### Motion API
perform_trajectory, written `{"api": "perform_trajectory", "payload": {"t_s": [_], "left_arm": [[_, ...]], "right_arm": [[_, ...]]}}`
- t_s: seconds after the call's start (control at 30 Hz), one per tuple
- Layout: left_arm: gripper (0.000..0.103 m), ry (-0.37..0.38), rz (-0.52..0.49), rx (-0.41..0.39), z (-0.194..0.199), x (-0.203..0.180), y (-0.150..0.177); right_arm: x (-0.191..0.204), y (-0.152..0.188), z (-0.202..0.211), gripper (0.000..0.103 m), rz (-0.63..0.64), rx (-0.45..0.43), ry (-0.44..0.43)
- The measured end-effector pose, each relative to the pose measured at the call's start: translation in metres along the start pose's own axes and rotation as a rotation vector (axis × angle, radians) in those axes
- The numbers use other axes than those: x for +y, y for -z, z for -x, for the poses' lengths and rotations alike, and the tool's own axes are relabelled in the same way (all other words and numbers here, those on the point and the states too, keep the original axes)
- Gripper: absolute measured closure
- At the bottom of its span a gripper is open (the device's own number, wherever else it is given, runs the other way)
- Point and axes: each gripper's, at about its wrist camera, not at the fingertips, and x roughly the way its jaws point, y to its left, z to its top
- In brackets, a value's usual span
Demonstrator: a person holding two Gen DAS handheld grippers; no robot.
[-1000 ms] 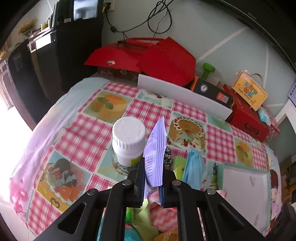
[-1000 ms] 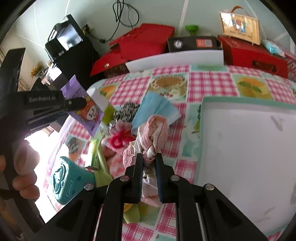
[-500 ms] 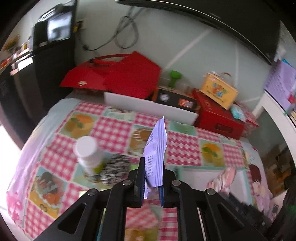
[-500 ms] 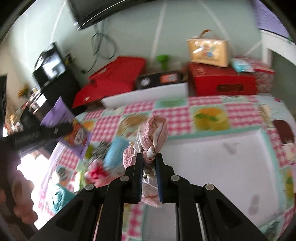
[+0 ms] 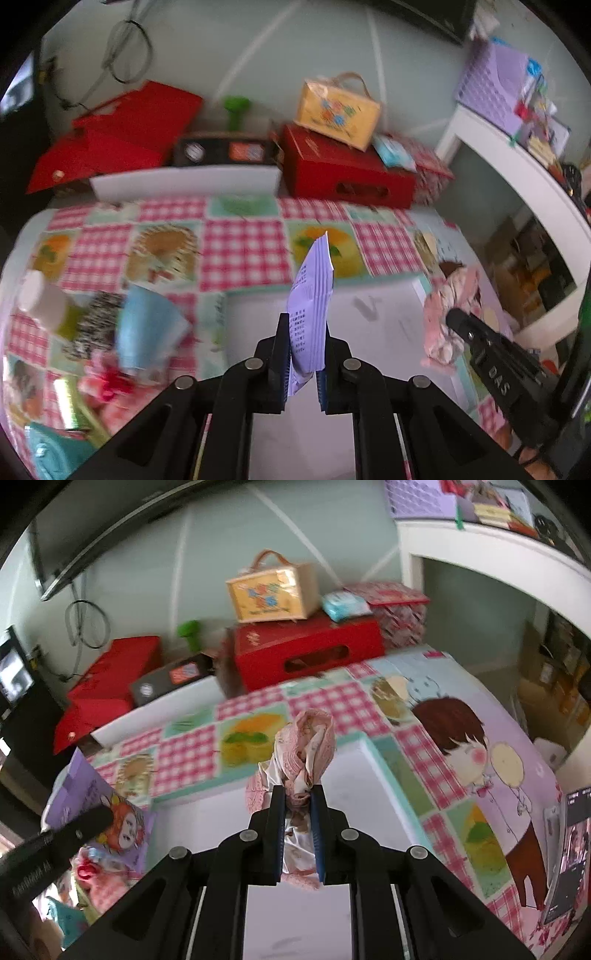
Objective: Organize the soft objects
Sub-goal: 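Carry the purple packet with the left gripper while the right carries the pink cloth toward the tray, then open the left gripper over the tray while the right releases the pink cloth inside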
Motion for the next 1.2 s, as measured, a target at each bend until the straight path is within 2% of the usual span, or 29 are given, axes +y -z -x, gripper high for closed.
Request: {"api": "perform_trajectory", "payload": {"t_s": [0.33, 0.53, 0.7, 0.73, 0.8, 0.83, 0.87, 1.0, 1.03, 1.1, 1.17, 1.2], "left_arm": [[0.09, 0.007, -0.033, 0.11, -0.062, -0.018, 0.017], [0.089, -0.014, -0.035, 0.107, -0.061, -0.015, 0.015], [0.086, -0.02, -0.019, 0.131, -0.06, -0.01, 0.017], [0.081, -0.026, -0.022, 0.131, -0.059, -0.01, 0.017], [0.064, -0.038, -0.028, 0.129, -0.057, -0.01, 0.018], [0.051, -0.041, -0.028, 0.127, -0.056, -0.01, 0.018], [0.042, -0.039, -0.027, 0.123, -0.055, -0.01, 0.017], [0.028, -0.047, -0.016, 0.101, -0.048, -0.006, 0.015], [0.021, -0.051, -0.011, 0.094, -0.046, -0.004, 0.014], [0.013, -0.068, 0.003, 0.075, -0.042, 0.002, 0.013], [0.003, -0.09, 0.016, 0.06, -0.039, 0.009, 0.011], [0.001, -0.103, 0.023, 0.054, -0.038, 0.013, 0.011]], "right_arm": [[-0.025, 0.017, -0.052, 0.088, -0.014, 0.133, 0.067], [-0.02, 0.02, -0.049, 0.087, 0.016, 0.132, 0.079], [-0.015, 0.02, -0.046, 0.079, 0.039, 0.136, 0.092], [-0.014, 0.019, -0.045, 0.076, 0.045, 0.132, 0.098], [-0.013, 0.018, -0.043, 0.061, 0.049, 0.126, 0.099], [-0.012, 0.018, -0.041, 0.057, 0.05, 0.121, 0.099], [-0.012, 0.018, -0.039, 0.055, 0.052, 0.115, 0.098], [-0.009, 0.018, -0.035, 0.052, 0.066, 0.108, 0.107], [-0.008, 0.018, -0.034, 0.049, 0.071, 0.109, 0.11], [-0.006, 0.018, -0.033, 0.034, 0.086, 0.108, 0.115], [-0.004, 0.018, -0.032, 0.028, 0.095, 0.099, 0.124], [-0.003, 0.018, -0.031, 0.028, 0.097, 0.097, 0.124]]}}
